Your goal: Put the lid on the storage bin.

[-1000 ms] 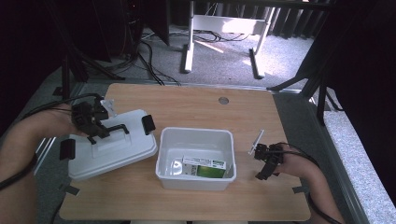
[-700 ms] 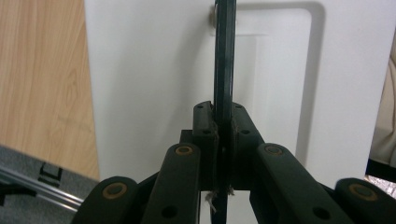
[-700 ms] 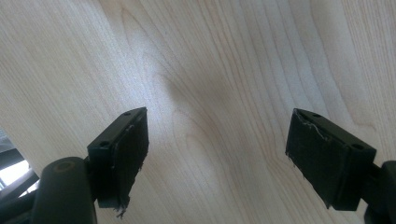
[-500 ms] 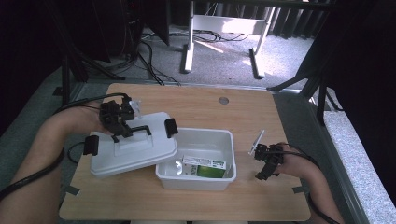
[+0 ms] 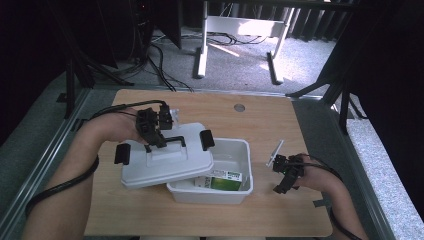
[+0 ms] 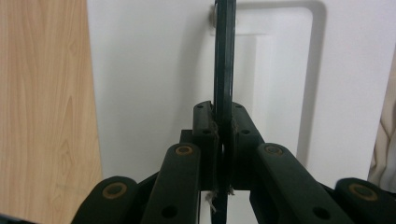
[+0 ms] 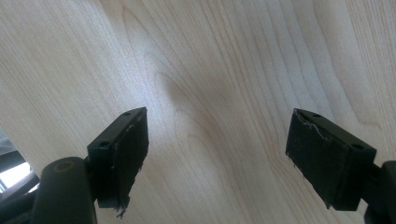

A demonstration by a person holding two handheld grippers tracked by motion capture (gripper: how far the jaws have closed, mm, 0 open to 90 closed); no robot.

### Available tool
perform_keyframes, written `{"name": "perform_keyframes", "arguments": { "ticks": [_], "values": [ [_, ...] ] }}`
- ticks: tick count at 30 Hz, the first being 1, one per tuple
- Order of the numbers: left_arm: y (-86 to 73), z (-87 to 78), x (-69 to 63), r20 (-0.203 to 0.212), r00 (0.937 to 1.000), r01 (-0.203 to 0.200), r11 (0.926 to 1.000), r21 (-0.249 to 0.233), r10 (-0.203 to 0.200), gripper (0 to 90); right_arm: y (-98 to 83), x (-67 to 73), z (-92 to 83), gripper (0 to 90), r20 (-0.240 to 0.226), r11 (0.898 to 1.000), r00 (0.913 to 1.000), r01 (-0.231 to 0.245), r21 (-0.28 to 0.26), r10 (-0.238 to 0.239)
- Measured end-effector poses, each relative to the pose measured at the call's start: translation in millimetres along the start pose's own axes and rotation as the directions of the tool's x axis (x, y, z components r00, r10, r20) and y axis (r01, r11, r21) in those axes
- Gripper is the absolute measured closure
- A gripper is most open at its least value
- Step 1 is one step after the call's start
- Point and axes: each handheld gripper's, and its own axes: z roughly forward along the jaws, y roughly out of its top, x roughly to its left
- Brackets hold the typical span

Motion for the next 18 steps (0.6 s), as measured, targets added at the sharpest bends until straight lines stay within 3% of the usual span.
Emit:
{"name": "perform_keyframes", "arguments": {
  "ticks": [11,17,18],
  "values": [
    [37.5,0.3,-8.7,0.008,0.9982,-0.060,0.9982,-0.005,0.060,84.9,-2.1,0.0,0.6,20.6,-0.001,1.000,1.0000,-0.004,0.000,0.004],
    [71.0,2.1,-18.9,0.019,0.9935,-0.112,0.9935,-0.019,0.113,84.8,-1.8,0.5,0.8,20.6,-0.003,1.000,1.0000,-0.002,-0.001,0.002],
    [71.0,2.1,-18.9,0.019,0.9935,-0.112,0.9935,-0.019,0.113,84.8,-1.8,0.5,0.8,20.6,-0.003,1.000,1.0000,-0.002,-0.001,0.002]
  ]
}}
